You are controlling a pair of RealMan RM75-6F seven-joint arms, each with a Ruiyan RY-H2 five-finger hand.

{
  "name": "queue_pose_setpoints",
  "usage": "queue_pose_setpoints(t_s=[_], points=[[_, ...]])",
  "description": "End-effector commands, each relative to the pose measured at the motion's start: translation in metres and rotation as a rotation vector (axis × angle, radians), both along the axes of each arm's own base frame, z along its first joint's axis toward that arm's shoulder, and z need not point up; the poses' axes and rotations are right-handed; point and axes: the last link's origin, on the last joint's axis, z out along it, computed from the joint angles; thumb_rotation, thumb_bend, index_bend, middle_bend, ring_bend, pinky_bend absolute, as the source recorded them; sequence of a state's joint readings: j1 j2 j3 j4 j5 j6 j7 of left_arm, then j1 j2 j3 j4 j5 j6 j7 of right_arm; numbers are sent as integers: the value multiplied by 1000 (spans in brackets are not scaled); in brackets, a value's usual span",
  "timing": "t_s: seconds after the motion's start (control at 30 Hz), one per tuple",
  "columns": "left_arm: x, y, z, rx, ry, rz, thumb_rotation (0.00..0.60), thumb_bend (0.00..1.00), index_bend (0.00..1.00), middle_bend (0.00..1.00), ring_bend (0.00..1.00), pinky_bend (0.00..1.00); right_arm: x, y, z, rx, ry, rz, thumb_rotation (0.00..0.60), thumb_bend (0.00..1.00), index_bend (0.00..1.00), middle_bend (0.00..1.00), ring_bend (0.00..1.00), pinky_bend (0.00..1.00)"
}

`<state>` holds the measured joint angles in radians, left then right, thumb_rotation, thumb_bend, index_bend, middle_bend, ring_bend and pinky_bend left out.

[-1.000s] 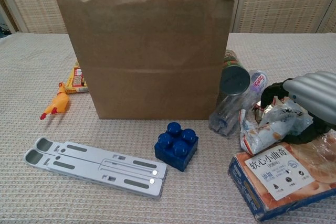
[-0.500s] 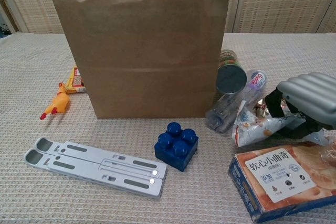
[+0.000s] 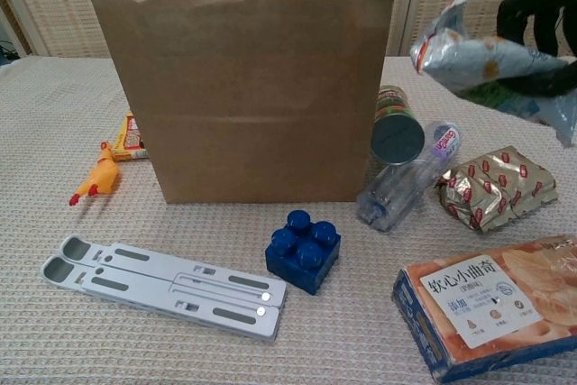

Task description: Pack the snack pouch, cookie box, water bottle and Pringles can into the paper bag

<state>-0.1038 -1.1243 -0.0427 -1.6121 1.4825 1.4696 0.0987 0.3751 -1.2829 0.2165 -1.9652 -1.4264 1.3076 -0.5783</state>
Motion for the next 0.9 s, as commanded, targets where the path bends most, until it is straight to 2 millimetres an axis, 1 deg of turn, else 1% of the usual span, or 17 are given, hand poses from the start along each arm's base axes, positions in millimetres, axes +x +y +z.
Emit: queue_pose_setpoints(t_s=[0.03, 0.13, 0.17, 0.23, 0.33, 0.4, 0.53, 0.57, 0.63, 0.67, 0.77, 0.9], points=[[0, 0, 0, 0, -1, 0, 600, 382, 45, 0, 0, 0, 36, -7, 42, -109, -40, 73, 600, 448, 715, 588, 580, 651], [0, 0, 0, 0, 0, 1, 600, 382, 45, 0, 0, 0, 60, -16, 60, -153, -56, 101, 600, 447, 715, 589, 580, 651], [0, 0, 0, 0, 0, 1, 600, 381, 45, 0, 0, 0, 71, -22, 65, -172, -59, 112, 600, 447, 715, 589, 580, 651], [0, 0, 0, 0, -3, 1, 600, 382, 45, 0, 0, 0, 90, -32, 71, -196, -56, 125, 600, 447, 715, 589, 580, 651], [0, 1, 0, -2, -4, 1, 600, 382, 45, 0, 0, 0, 113, -49, 72, -213, -37, 133, 600, 447, 715, 589, 580, 652], [0, 2, 0, -4, -4, 2, 600, 382, 46, 0, 0, 0, 129, -61, 65, -211, -20, 133, 600, 447, 715, 589, 580, 652], [0, 4, 0, -7, -3, 6, 600, 382, 46, 0, 0, 0, 158, -81, 44, -198, 0, 135, 600, 447, 715, 589, 580, 652], [0, 5, -1, -8, -3, 8, 600, 382, 46, 0, 0, 0, 166, -88, 36, -190, 4, 133, 600, 447, 715, 589, 580, 652], [0, 6, -1, -9, -4, 10, 600, 381, 46, 0, 0, 0, 175, -98, 21, -173, 8, 122, 600, 447, 715, 589, 580, 651], [0, 6, 0, -9, -4, 10, 600, 381, 46, 0, 0, 0, 180, -105, 11, -160, 16, 113, 600, 446, 715, 589, 581, 651], [0, 6, 0, -9, -7, 11, 600, 381, 48, 0, 0, 0, 188, -118, -16, -131, 46, 94, 600, 447, 711, 589, 580, 652], [0, 6, 0, -10, -11, 9, 600, 381, 54, 0, 0, 0, 192, -125, -51, -91, 85, 91, 600, 447, 689, 589, 575, 652]])
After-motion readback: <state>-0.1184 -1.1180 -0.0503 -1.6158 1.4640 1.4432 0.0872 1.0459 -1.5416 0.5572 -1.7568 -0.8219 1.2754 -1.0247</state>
